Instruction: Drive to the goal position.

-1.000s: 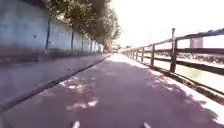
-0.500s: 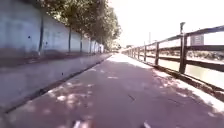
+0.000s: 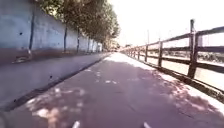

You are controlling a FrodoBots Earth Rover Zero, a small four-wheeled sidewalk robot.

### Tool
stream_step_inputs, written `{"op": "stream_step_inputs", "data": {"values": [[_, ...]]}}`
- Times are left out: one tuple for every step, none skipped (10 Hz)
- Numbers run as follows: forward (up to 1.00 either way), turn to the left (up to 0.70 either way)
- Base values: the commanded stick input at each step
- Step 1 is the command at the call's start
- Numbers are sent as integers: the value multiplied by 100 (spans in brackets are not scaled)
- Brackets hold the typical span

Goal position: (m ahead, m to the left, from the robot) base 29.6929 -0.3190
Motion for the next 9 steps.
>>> {"op": "stream_step_inputs", "data": {"values": [[85, 0], [85, 0], [85, 0], [85, 0], [85, 0], [85, 0], [85, -3], [85, -18], [85, -34]]}}
